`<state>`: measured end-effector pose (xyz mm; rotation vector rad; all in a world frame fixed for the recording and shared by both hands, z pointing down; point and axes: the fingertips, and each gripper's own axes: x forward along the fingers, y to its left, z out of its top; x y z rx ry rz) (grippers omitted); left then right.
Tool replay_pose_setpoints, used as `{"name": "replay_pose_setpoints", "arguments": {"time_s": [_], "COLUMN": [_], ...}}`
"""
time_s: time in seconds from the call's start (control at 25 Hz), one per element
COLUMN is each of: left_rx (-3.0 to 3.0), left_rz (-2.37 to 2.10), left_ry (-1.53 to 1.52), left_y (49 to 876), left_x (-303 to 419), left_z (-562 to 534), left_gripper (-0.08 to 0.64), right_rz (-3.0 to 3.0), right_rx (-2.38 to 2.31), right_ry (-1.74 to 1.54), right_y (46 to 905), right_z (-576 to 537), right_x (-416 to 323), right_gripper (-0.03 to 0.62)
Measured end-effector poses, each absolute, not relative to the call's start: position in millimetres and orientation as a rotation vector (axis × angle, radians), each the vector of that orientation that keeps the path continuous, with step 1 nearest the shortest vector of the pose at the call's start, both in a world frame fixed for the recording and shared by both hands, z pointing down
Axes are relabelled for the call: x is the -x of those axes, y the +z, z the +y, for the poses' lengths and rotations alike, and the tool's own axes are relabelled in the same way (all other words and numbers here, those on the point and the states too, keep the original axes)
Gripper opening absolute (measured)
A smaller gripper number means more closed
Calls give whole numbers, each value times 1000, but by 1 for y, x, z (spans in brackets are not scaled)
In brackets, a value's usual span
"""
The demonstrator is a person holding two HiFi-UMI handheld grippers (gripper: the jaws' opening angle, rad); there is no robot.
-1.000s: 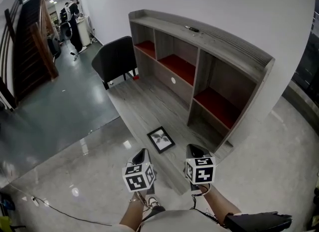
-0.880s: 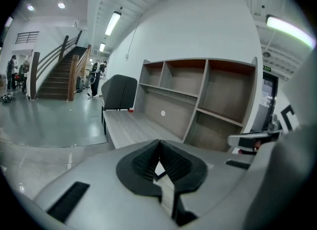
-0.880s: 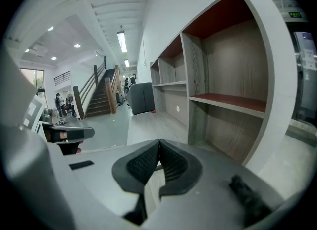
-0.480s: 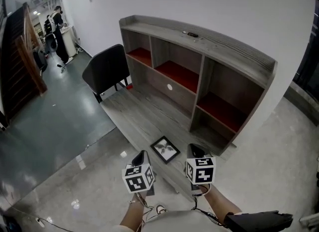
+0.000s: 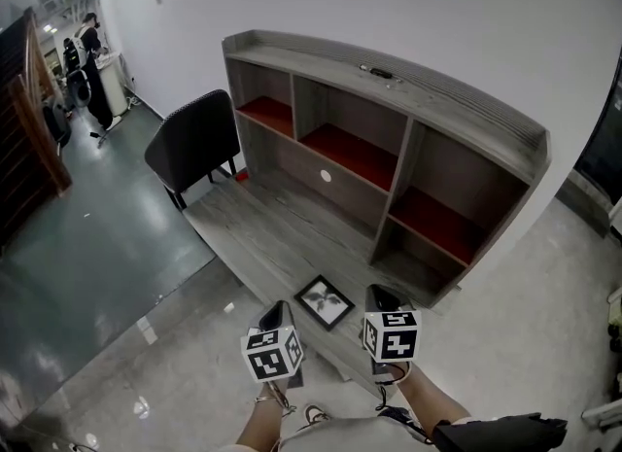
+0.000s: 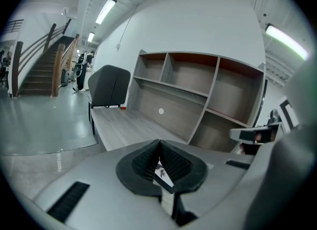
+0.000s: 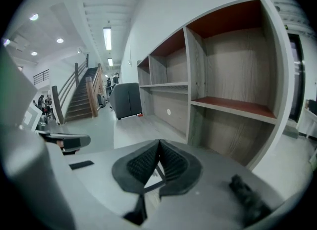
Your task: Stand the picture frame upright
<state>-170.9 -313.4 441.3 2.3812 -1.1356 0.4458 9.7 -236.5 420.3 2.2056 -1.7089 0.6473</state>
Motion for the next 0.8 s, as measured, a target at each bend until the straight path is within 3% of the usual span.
{"name": "replay_pose_setpoints", "arguments": {"time_s": [0.8], "left_rx": [-2207], "left_rz": [-1191], "left_ry": [617], "left_y": [509], "left_x": [132], "left_z": [-295], "left_gripper": [14], "right_rz": [-1708], "right_rx": [-2099], "right_ry": [792], "right_y": [475], "right_z": [-235], "right_x": [-70], "right_gripper": [31]}}
